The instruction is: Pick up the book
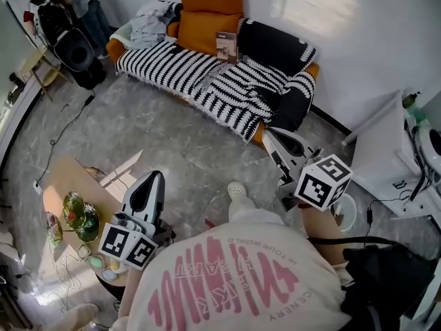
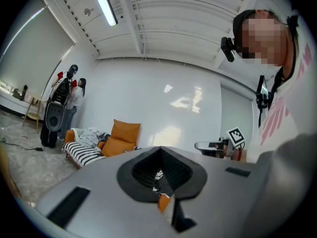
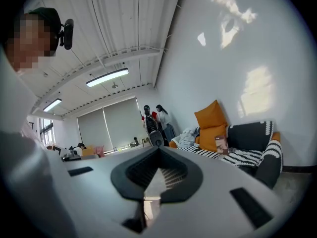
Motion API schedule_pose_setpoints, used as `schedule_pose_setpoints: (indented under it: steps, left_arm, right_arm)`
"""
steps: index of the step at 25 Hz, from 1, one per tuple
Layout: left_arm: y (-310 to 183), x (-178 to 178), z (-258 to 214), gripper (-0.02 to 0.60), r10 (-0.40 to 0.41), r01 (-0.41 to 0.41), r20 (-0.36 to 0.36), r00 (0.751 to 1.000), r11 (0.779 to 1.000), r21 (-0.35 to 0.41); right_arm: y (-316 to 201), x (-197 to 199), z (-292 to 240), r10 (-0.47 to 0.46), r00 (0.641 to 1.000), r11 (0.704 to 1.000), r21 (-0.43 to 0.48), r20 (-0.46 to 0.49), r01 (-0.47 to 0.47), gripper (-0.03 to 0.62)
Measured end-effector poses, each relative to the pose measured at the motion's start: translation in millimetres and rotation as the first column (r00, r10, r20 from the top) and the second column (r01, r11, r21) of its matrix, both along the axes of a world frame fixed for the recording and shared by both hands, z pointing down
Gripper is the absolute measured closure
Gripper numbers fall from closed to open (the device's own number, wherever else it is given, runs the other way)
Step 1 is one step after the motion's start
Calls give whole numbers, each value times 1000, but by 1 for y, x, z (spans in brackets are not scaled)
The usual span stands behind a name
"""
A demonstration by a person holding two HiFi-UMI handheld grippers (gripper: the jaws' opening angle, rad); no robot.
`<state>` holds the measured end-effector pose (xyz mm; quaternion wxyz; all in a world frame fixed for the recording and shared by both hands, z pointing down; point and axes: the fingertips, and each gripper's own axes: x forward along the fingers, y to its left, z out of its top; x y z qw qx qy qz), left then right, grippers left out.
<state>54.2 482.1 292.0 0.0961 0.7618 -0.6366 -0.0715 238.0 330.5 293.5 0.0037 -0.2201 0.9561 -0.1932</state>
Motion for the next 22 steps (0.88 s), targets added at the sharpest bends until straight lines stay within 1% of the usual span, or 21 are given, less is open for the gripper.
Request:
schedule_pose_setpoints:
  steps: [4, 8, 16, 22]
  left_arm:
    - [-27, -10, 0, 575, -19, 19, -2, 1000, 1000, 8]
    - [-61, -25, 0, 575, -49, 49, -11, 999, 999, 7]
    - [-123, -47, -3, 575, -127, 127, -23, 992, 992, 2]
    - [-172, -53, -7, 575, -162, 162, -18, 987, 987, 9]
  right_arm:
    - [-31, -12, 2, -24, 999, 999, -45, 28, 25, 585]
    - [-69, -27, -2, -48, 999, 999, -26, 2, 48, 586]
    - [-146, -43, -9, -86, 996, 996, -24, -6, 86, 585]
    - [-196, -55, -11, -135, 991, 991, -15, -11, 135, 585]
